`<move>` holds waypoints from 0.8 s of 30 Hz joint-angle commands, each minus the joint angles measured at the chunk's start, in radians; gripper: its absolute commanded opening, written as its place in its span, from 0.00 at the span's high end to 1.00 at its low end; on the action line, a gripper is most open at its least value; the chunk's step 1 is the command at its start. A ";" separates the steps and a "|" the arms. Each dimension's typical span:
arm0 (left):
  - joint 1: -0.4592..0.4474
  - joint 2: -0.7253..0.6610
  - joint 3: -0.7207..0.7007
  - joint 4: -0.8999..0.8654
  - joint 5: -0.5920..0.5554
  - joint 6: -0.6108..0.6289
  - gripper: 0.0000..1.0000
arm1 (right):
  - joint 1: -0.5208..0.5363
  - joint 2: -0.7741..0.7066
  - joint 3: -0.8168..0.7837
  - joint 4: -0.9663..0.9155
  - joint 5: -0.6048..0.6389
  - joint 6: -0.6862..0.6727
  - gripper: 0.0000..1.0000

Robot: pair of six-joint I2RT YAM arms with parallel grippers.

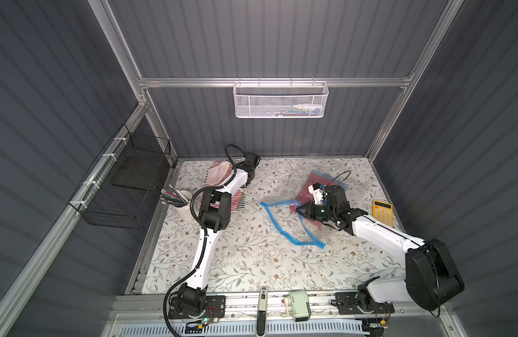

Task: Take the tank top out of the vacuum bag
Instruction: Adjust the tank top.

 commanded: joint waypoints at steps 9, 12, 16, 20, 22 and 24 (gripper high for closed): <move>0.034 -0.080 -0.032 0.026 0.044 -0.030 1.00 | 0.004 -0.008 0.013 -0.010 -0.002 -0.011 1.00; 0.040 -0.132 -0.045 0.022 0.080 -0.054 1.00 | 0.003 -0.010 0.010 -0.008 -0.004 -0.007 1.00; 0.047 -0.203 -0.064 0.034 0.174 -0.087 1.00 | 0.004 -0.011 0.010 -0.001 -0.011 0.001 1.00; 0.056 -0.231 -0.059 0.028 0.274 -0.130 1.00 | 0.005 -0.011 0.010 0.006 -0.014 0.006 1.00; 0.072 -0.221 -0.045 0.021 0.351 -0.167 1.00 | 0.007 -0.012 0.008 0.004 -0.014 0.007 1.00; 0.091 -0.202 -0.033 0.031 0.405 -0.208 1.00 | 0.006 -0.012 0.007 0.003 -0.014 0.006 1.00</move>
